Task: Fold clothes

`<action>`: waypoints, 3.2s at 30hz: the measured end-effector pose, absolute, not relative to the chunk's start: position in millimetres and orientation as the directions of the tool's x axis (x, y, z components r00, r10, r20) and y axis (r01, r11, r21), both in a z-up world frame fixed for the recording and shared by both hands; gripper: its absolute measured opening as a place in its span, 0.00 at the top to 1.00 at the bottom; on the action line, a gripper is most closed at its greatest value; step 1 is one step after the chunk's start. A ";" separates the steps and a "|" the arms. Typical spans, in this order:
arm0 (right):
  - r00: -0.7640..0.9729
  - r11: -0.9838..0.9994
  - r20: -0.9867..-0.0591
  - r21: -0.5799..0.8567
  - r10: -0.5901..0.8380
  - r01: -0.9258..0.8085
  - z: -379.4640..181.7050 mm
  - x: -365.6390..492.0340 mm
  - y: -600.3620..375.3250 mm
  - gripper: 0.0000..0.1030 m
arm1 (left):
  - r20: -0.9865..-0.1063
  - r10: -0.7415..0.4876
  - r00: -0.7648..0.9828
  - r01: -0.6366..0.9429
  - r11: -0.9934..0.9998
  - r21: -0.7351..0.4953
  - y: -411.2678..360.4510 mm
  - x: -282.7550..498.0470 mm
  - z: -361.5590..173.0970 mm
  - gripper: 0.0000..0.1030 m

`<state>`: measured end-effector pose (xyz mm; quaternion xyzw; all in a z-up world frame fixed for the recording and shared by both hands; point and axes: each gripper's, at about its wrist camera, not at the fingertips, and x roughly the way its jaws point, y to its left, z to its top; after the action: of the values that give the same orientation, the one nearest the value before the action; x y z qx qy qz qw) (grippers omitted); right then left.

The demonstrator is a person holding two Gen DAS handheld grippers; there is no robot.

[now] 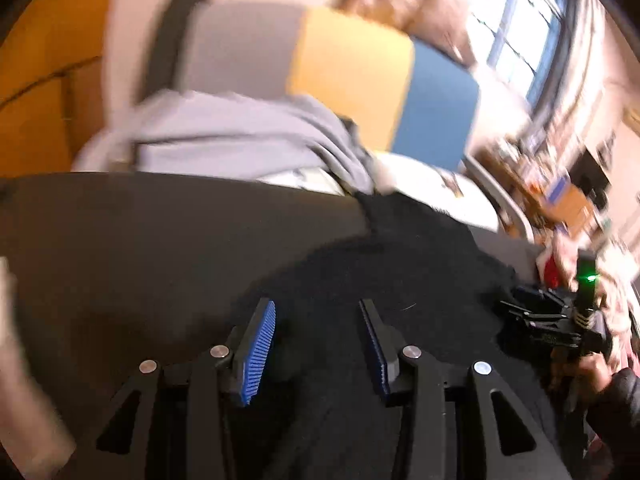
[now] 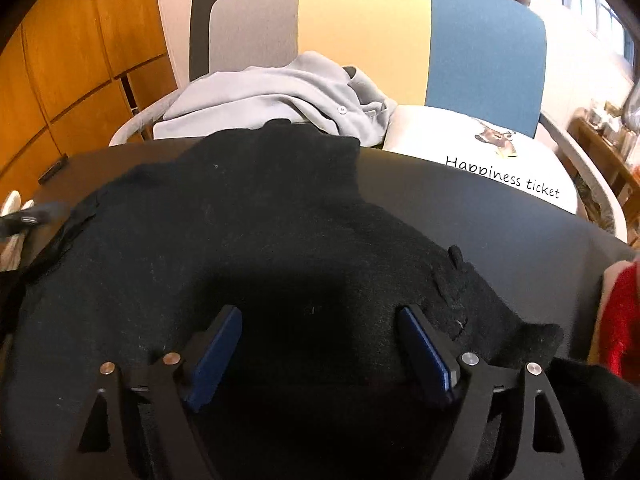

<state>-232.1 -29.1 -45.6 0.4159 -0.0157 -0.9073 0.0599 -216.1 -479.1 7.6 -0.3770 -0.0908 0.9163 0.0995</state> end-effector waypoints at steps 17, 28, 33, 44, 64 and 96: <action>-0.560 -0.926 -0.778 0.069 -0.283 0.372 -50.6 -111.0 -193.8 0.13 | -0.838 0.018 -0.545 0.127 -0.987 -0.103 -622.9 -14.2 -51.4 0.49; -0.546 -0.916 -0.795 0.032 -0.266 0.399 -60.5 -112.6 -207.7 0.00 | -0.832 0.051 -0.553 0.033 -0.996 -0.083 -575.7 -28.5 -54.9 0.41; -0.554 -0.916 -0.789 0.030 -0.267 0.399 -60.5 -111.2 -210.4 0.00 | -0.803 0.043 -0.595 0.036 -0.996 -0.079 -562.5 -37.7 -35.4 0.92; -0.558 -0.913 -0.780 0.041 -0.283 0.406 -60.5 -109.9 -208.7 0.00 | -0.597 -0.131 -0.791 0.171 -0.985 -0.011 -619.4 -61.9 90.0 0.92; -0.548 -0.908 -0.775 0.075 -0.313 0.413 -58.9 -113.9 -199.1 0.00 | -0.668 -0.300 -0.681 0.429 -0.903 -0.032 -712.1 -56.6 111.5 0.73; -0.526 -0.942 -0.795 0.165 -0.302 0.292 -68.3 -171.7 -212.3 0.00 | -0.834 -0.012 -0.552 -0.115 -0.989 0.090 -491.6 -321.3 -54.2 0.49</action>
<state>-171.7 -212.3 -68.3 0.4563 -0.0055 -0.8734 0.1701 -321.3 -491.6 -54.2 -0.4726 0.0672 0.8782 0.0295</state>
